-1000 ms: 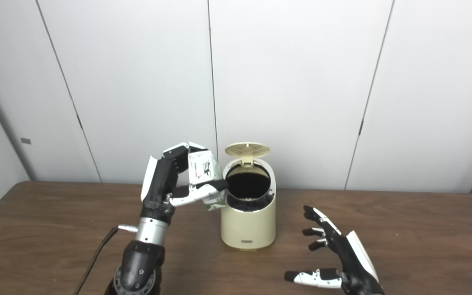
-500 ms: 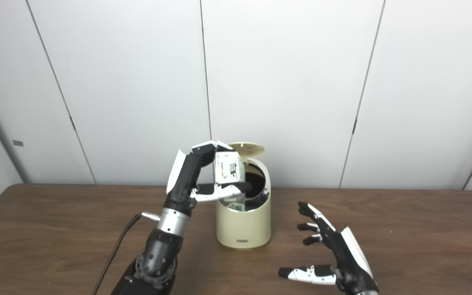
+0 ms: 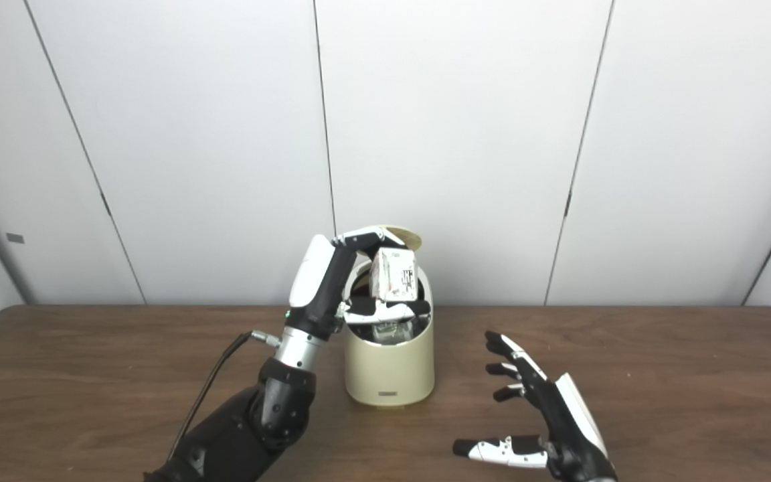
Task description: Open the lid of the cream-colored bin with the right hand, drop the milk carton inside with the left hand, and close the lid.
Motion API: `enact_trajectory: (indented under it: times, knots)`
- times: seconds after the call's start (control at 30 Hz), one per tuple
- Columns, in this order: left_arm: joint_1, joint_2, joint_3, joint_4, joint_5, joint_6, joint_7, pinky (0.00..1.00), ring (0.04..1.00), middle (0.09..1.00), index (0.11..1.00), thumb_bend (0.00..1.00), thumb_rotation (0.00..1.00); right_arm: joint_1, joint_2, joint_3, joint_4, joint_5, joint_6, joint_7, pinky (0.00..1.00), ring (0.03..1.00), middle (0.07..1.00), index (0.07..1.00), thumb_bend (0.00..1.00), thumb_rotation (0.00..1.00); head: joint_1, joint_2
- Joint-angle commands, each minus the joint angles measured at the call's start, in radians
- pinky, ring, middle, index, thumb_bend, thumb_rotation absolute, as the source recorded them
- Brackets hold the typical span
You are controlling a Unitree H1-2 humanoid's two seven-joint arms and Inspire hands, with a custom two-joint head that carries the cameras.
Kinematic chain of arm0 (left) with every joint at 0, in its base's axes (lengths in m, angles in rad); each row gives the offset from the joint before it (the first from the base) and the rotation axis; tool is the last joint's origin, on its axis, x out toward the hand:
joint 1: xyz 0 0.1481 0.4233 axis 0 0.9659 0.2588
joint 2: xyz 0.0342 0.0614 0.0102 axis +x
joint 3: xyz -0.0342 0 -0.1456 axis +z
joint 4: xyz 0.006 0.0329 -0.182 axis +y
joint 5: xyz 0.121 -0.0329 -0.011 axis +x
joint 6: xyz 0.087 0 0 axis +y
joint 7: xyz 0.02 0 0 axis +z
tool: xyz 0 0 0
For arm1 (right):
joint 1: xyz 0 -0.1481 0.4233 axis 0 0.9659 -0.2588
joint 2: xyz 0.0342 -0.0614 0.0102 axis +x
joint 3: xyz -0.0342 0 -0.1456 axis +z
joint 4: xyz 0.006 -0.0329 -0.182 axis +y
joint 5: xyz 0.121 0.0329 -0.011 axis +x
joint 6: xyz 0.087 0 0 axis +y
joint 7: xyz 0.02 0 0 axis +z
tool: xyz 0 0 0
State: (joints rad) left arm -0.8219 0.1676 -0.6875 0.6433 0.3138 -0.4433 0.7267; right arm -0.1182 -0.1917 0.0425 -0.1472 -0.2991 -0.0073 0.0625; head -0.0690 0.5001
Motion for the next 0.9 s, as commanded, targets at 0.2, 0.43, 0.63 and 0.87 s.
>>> enact_trajectory:
  times: [0.2, 0.43, 0.63, 0.87]
  knots:
    - [-0.109, 0.016, -0.072, 0.055, -0.025, -0.027, 0.143, 0.48, 0.491, 0.490, 0.486, 0.52, 0.00, -0.015, 0.001, -0.014, -0.038, 0.007, -0.018, -0.019, 0.64, 0.809, 0.884, 0.890, 0.79, 0.18, -0.005, 0.008]
    - [-0.086, 0.007, -0.059, 0.098, -0.069, -0.027, 0.100, 0.49, 0.503, 0.489, 0.488, 0.52, 0.00, -0.008, 0.004, -0.015, -0.048, 0.009, -0.021, -0.020, 0.65, 0.813, 0.884, 0.889, 0.79, 0.19, -0.006, 0.016]
    - [-0.055, 0.028, -0.059, 0.104, -0.074, -0.027, 0.018, 0.55, 0.598, 0.569, 0.490, 0.52, 0.03, -0.008, -0.002, -0.019, -0.040, 0.018, -0.036, -0.018, 0.66, 0.815, 0.887, 0.889, 0.79, 0.20, 0.001, 0.022]
    - [-0.015, 0.055, -0.032, 0.032, -0.079, -0.027, -0.045, 0.72, 0.839, 0.834, 0.788, 0.86, 0.28, -0.011, 0.002, -0.016, -0.034, 0.023, -0.036, -0.018, 0.65, 0.812, 0.886, 0.889, 0.80, 0.22, 0.013, 0.025]
